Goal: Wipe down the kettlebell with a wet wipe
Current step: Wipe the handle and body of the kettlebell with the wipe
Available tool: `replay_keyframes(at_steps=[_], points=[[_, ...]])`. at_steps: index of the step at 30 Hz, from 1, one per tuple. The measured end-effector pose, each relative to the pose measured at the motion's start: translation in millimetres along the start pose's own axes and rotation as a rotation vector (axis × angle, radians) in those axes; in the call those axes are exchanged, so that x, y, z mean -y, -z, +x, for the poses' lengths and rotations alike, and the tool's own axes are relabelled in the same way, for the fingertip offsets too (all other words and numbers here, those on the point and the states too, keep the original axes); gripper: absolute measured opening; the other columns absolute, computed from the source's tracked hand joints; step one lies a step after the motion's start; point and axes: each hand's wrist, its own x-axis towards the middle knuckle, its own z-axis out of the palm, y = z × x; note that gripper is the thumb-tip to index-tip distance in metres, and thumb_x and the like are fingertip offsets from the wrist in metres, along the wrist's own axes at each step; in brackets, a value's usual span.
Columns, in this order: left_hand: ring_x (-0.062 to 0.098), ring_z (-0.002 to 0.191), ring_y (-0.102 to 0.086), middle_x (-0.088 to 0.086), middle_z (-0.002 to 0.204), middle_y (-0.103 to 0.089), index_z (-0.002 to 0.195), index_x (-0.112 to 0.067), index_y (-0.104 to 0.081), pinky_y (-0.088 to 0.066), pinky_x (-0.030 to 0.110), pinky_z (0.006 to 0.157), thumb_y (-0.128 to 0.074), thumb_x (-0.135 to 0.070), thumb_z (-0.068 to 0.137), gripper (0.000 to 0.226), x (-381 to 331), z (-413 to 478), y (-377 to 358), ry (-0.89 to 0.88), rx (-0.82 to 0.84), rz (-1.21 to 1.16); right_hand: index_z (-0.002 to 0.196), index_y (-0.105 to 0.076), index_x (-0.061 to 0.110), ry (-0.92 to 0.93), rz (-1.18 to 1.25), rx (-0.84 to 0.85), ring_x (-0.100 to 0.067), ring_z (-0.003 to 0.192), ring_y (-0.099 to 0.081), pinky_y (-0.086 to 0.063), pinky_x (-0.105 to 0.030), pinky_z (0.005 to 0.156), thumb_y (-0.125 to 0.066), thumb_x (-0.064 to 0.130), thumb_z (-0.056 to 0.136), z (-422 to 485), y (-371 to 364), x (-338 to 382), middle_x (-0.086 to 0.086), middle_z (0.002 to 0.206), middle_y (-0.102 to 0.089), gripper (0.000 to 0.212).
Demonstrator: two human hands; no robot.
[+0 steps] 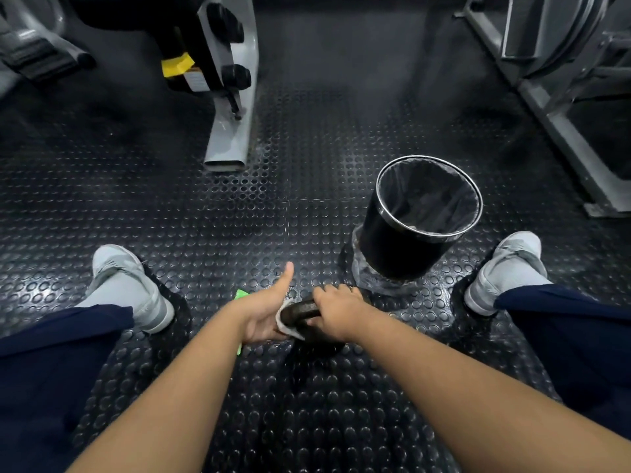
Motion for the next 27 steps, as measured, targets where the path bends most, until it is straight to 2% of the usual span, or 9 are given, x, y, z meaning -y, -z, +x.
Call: replay_keyframes(at_steps=[4, 6, 9, 11, 13, 15, 19, 24, 27], points=[[0.031, 0.129, -0.061, 0.018, 0.132, -0.067, 0.133, -0.005, -0.059, -0.034, 0.041, 0.116, -0.016, -0.106, 0.060, 0.131, -33, -29, 8, 0.075, 0.108, 0.172, 0.135, -0.046, 0.019, 0.003, -0.012, 0.007, -0.035, 0.135, -0.043, -0.030, -0.055, 0.117, -0.056, 0.050, 0.101, -1, 1, 2, -0.009, 0.143, -0.051, 0.047], [0.028, 0.124, -0.064, 0.019, 0.138, -0.062, 0.148, -0.002, -0.045, -0.033, 0.042, 0.116, -0.021, -0.110, 0.051, 0.148, -41, -33, 8, 0.107, 0.102, 0.214, 0.136, -0.046, 0.019, 0.005, -0.019, 0.010, -0.034, 0.134, -0.044, -0.031, -0.055, 0.117, -0.056, 0.050, 0.101, -2, 2, 2, -0.009, 0.142, -0.051, 0.048], [0.019, 0.102, -0.061, 0.016, 0.147, -0.053, 0.159, -0.013, -0.027, -0.041, 0.037, 0.096, -0.022, -0.109, 0.054, 0.143, -38, -21, 1, 0.114, 0.012, 0.192, 0.137, -0.045, 0.018, 0.006, -0.027, 0.001, -0.035, 0.134, -0.043, -0.031, -0.054, 0.117, -0.055, 0.052, 0.101, -1, 0, 1, -0.010, 0.143, -0.051, 0.051], [0.026, 0.094, -0.069, 0.015, 0.129, -0.066, 0.146, -0.022, -0.043, -0.047, 0.034, 0.093, -0.021, -0.104, 0.064, 0.118, -26, -5, -5, 0.048, -0.077, 0.130, 0.139, -0.045, 0.018, 0.005, -0.030, -0.018, -0.036, 0.135, -0.044, -0.032, -0.054, 0.116, -0.055, 0.052, 0.100, 0, -1, 1, -0.010, 0.144, -0.050, 0.052], [0.035, 0.106, -0.071, 0.016, 0.117, -0.073, 0.119, -0.021, -0.063, -0.051, 0.039, 0.101, -0.022, -0.103, 0.067, 0.106, -7, 12, -10, -0.021, -0.137, 0.060, 0.138, -0.045, 0.017, 0.013, -0.034, -0.030, -0.036, 0.134, -0.045, -0.033, -0.055, 0.115, -0.055, 0.052, 0.100, 0, -2, 1, -0.011, 0.143, -0.051, 0.053], [0.033, 0.108, -0.070, 0.015, 0.116, -0.074, 0.124, -0.011, -0.071, -0.054, 0.037, 0.100, -0.026, -0.103, 0.065, 0.118, 18, 23, -12, -0.084, -0.150, -0.047, 0.136, -0.046, 0.017, 0.024, -0.029, -0.031, -0.035, 0.132, -0.046, -0.034, -0.054, 0.114, -0.055, 0.052, 0.101, -1, -3, 0, -0.010, 0.141, -0.052, 0.051], [0.024, 0.114, -0.069, 0.013, 0.126, -0.071, 0.133, -0.012, -0.066, -0.049, 0.034, 0.100, -0.017, -0.096, 0.077, 0.112, 44, 22, -11, -0.183, -0.069, -0.247, 0.132, -0.048, 0.019, 0.028, -0.008, -0.035, -0.034, 0.130, -0.047, -0.034, -0.054, 0.114, -0.056, 0.051, 0.101, -1, -3, -2, -0.009, 0.139, -0.053, 0.045], [0.027, 0.128, -0.062, 0.012, 0.132, -0.068, 0.144, -0.011, -0.055, -0.035, 0.039, 0.115, -0.021, -0.099, 0.073, 0.118, 8, -5, 11, -0.069, 0.108, 0.065, 0.136, -0.047, 0.019, 0.021, 0.002, -0.036, -0.033, 0.131, -0.046, -0.032, -0.053, 0.114, -0.057, 0.050, 0.100, 0, -3, -2, -0.008, 0.139, -0.053, 0.049], [0.021, 0.124, -0.064, 0.011, 0.130, -0.070, 0.150, -0.014, -0.042, -0.032, 0.040, 0.112, -0.029, -0.102, 0.068, 0.121, -16, -15, 16, -0.011, 0.118, 0.214, 0.137, -0.046, 0.018, 0.013, -0.008, -0.020, -0.034, 0.137, -0.041, -0.030, -0.054, 0.116, -0.055, 0.051, 0.101, 1, -4, -2, -0.008, 0.145, -0.049, 0.049]])
